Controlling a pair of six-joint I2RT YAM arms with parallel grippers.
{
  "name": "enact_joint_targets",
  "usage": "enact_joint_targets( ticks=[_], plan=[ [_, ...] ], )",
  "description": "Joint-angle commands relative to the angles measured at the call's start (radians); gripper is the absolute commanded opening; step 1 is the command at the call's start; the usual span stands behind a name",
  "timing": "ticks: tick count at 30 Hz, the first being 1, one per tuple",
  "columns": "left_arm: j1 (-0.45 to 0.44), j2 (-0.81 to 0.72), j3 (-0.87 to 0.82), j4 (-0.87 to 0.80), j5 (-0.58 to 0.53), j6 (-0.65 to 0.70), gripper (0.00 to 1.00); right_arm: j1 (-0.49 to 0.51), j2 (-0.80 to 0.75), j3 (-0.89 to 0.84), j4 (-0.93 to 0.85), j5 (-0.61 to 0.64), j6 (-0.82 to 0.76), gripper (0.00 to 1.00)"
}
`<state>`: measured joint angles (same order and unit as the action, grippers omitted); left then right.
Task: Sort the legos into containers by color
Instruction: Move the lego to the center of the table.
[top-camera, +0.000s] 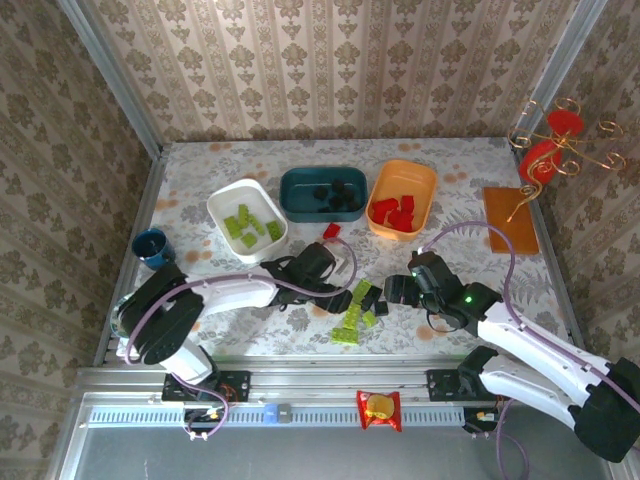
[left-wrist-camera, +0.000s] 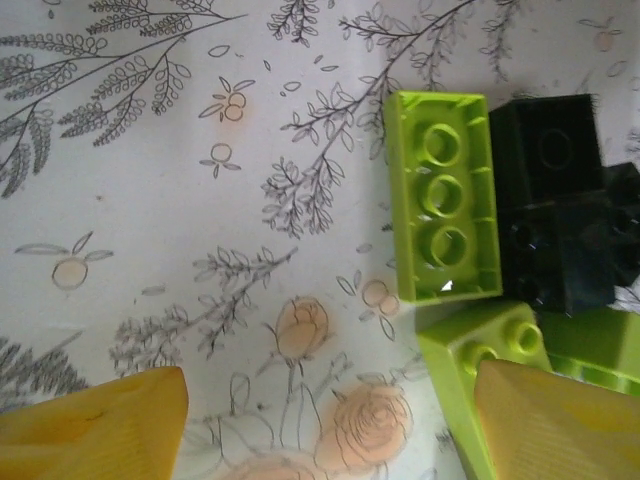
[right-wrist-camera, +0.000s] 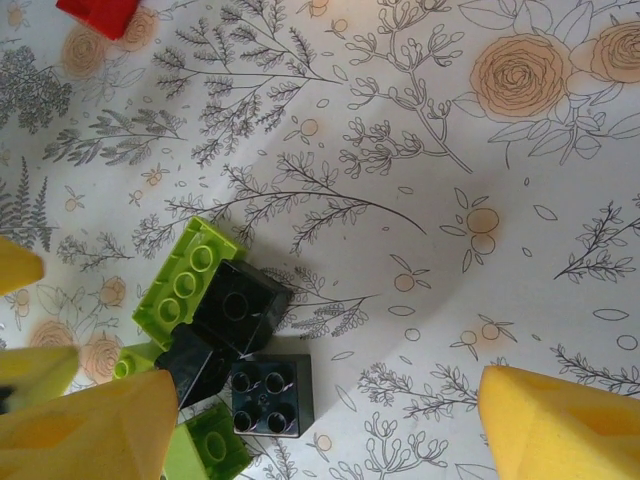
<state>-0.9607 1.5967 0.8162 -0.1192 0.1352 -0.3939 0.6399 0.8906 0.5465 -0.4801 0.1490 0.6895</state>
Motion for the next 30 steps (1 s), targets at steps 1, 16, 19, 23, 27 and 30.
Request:
enact_joint_targets(
  ticks=[1,16,19,23,27,30],
  plan=[
    [0.004,0.047,0.072,0.022,0.020,0.038,0.76,0.010,-0.023,-0.004,-0.035,0.014,0.025,0.80],
    [-0.002,0.220,0.178,-0.070,-0.083,0.072,0.59,0.010,-0.041,-0.001,-0.052,0.040,0.016,0.80],
    [0.020,0.171,0.134,-0.077,-0.138,0.064,0.56,0.010,-0.045,-0.002,-0.052,0.041,0.016,0.80],
    [0.078,0.116,0.076,-0.098,-0.170,0.062,0.52,0.010,-0.044,-0.001,-0.052,0.045,0.013,0.80],
    [0.139,0.048,0.021,-0.100,-0.189,0.059,0.51,0.010,-0.036,0.000,-0.045,0.044,0.010,0.80],
    [0.139,-0.011,0.008,-0.088,-0.161,0.063,0.58,0.011,-0.030,-0.001,-0.041,0.044,0.009,0.80]
  ],
)
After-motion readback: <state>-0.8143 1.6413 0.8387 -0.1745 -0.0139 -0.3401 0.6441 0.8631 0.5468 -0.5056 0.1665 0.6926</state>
